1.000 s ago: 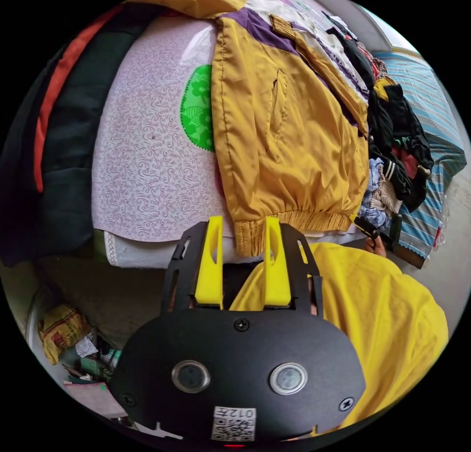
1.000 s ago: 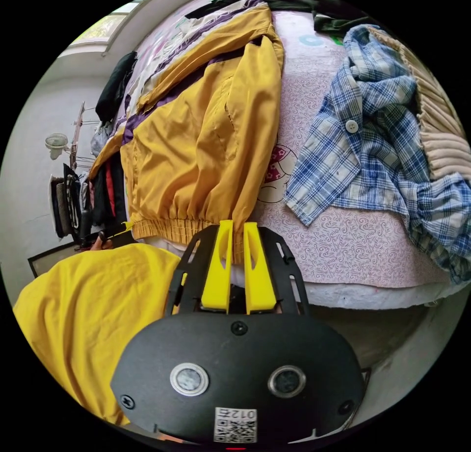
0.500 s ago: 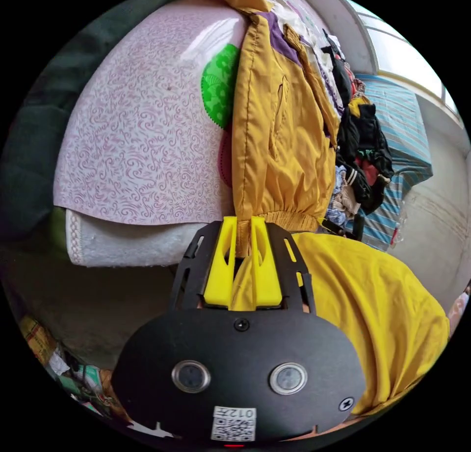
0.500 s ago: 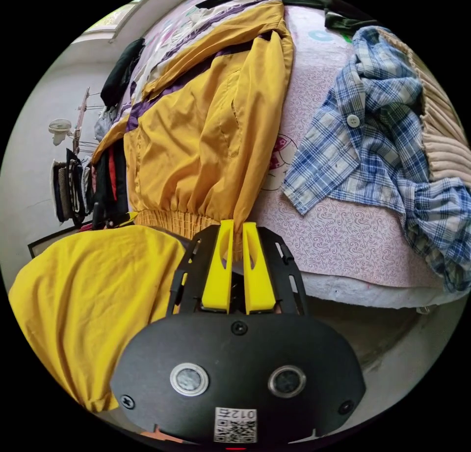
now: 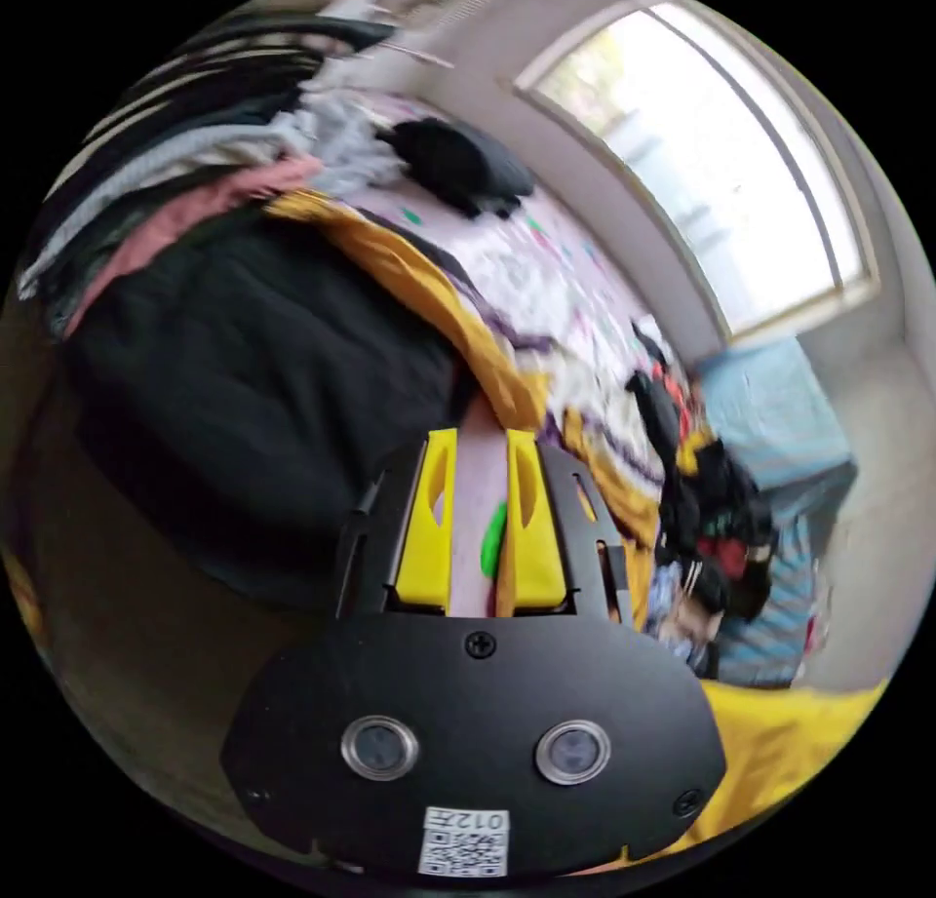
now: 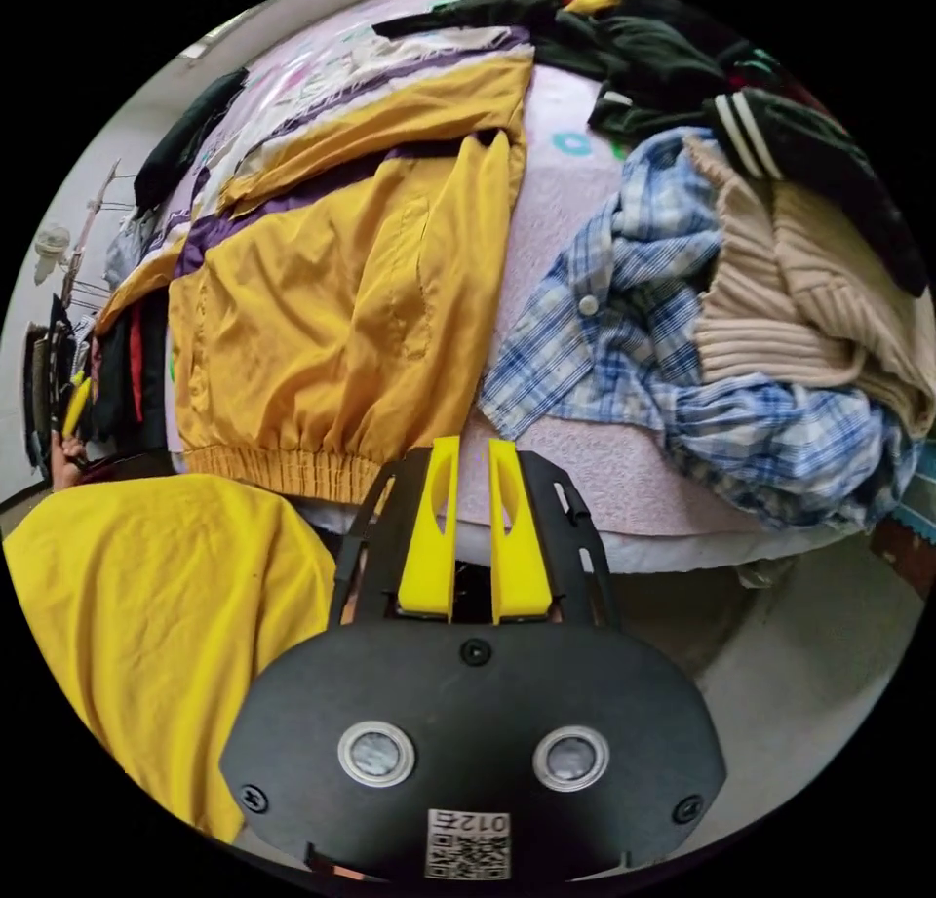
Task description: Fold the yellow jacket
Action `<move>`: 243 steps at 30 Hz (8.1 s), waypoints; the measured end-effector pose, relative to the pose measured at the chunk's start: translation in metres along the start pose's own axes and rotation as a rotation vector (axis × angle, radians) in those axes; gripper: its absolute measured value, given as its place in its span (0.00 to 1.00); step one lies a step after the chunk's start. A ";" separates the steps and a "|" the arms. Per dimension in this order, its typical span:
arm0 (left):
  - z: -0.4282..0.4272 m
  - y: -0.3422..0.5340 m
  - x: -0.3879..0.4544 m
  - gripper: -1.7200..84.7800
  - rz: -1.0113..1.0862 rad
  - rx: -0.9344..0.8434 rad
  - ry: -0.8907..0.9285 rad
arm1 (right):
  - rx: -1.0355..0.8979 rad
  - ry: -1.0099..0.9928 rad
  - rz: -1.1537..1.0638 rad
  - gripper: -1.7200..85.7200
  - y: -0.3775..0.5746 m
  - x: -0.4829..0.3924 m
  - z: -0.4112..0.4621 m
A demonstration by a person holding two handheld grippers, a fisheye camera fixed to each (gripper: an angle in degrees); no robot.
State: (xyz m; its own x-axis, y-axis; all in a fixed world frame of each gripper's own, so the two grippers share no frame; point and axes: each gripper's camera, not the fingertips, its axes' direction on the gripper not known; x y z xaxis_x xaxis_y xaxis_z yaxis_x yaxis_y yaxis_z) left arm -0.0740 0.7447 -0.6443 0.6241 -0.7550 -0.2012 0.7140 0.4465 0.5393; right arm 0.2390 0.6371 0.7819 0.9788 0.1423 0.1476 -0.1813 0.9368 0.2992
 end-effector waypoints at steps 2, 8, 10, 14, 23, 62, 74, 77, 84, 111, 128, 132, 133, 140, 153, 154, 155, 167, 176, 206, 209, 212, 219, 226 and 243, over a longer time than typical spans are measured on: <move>-0.018 -0.032 -0.046 0.11 -0.147 0.089 0.064 | 0.073 0.037 -0.014 0.05 -0.009 -0.022 -0.015; -0.014 -0.085 -0.159 0.13 -0.498 0.258 0.178 | 0.143 0.018 -0.158 0.04 -0.049 -0.114 -0.021; 0.004 -0.096 -0.184 0.13 -0.560 0.253 0.193 | 0.139 0.013 -0.216 0.04 -0.069 -0.149 -0.010; 0.029 -0.107 -0.212 0.12 -0.628 0.232 0.208 | 0.073 0.014 -0.367 0.04 -0.124 -0.238 0.028; 0.039 -0.123 -0.222 0.04 -0.590 0.309 0.350 | -0.222 0.320 -0.688 0.03 -0.183 -0.349 0.124; 0.432 -0.026 0.500 0.02 0.477 -0.445 0.482 | 0.331 -0.506 0.122 0.09 -0.252 0.035 -0.006; 0.399 -0.031 0.577 0.02 0.694 -0.468 0.385 | 0.004 -0.773 0.305 0.19 -0.414 0.077 0.022; 0.393 -0.025 0.600 0.02 0.768 -0.500 0.343 | -0.018 -0.752 0.327 0.09 -0.419 0.083 0.028; 0.328 -0.057 0.624 0.02 0.789 -0.478 0.472 | 0.142 -0.705 0.075 0.04 -0.419 0.081 -0.015; 0.154 -0.051 0.651 0.06 1.143 -0.230 -0.638 | 0.241 -0.433 -0.407 0.04 -0.455 -0.092 0.009; 0.133 -0.046 0.668 0.02 1.208 -0.233 -0.726 | 0.082 -0.295 -0.600 0.02 -0.538 -0.305 0.107; 0.107 -0.061 0.663 0.02 1.180 -0.226 -0.695 | 0.203 -0.426 -0.606 0.02 -0.505 -0.255 0.066; 0.092 -0.070 0.659 0.02 1.136 -0.223 -0.675 | 0.241 -0.441 -0.587 0.02 -0.489 -0.227 0.053; 0.024 -0.128 0.662 0.02 0.973 -0.091 -0.689 | 0.387 -0.319 -0.165 0.03 -0.391 0.004 0.017; 0.168 -0.190 0.682 0.02 0.948 -0.392 -0.591 | 0.320 -0.217 -0.090 0.02 -0.382 0.051 0.044; 0.169 -0.191 0.679 0.02 0.943 -0.394 -0.589 | 0.314 -0.226 -0.070 0.02 -0.384 0.053 0.041; 0.169 -0.192 0.678 0.02 0.940 -0.391 -0.587 | 0.310 -0.234 -0.053 0.02 -0.383 0.054 0.037; 0.150 -0.184 0.747 0.02 1.111 -0.316 -0.363 | 0.445 -0.326 0.202 0.03 -0.322 0.089 0.005; 0.205 -0.168 0.763 0.02 1.140 -0.406 -0.375 | 0.433 -0.326 -0.041 0.03 -0.380 0.007 -0.013; 0.097 -0.143 0.607 0.02 0.826 -0.502 -0.362 | 0.137 -0.231 -0.108 0.02 -0.201 -0.046 0.014; 0.102 -0.107 0.596 0.02 0.890 -0.571 -0.420 | 0.075 -0.137 -0.113 0.02 -0.176 -0.057 0.038; 0.116 -0.080 0.579 0.02 0.912 -0.621 -0.524 | 0.069 -0.012 -0.159 0.02 -0.167 -0.064 0.047; 0.112 -0.062 0.552 0.02 0.846 -0.627 -0.565 | 0.036 0.128 -0.211 0.02 -0.161 -0.085 0.040; 0.070 -0.005 0.572 0.02 0.870 -0.615 -0.363 | 0.089 -0.024 -0.306 0.02 -0.092 -0.128 0.005; 0.121 0.098 0.495 0.03 0.891 -0.739 -0.398 | -0.022 0.214 -0.374 0.03 -0.037 -0.148 0.041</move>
State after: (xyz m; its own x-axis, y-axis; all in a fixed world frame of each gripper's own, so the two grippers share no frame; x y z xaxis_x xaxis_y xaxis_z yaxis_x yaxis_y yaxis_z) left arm 0.2661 0.3568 -0.5919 0.9387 -0.0823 0.3349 0.1758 0.9496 -0.2595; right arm 0.0966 0.5680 0.7880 0.9748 -0.1479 -0.1669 0.1900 0.9428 0.2739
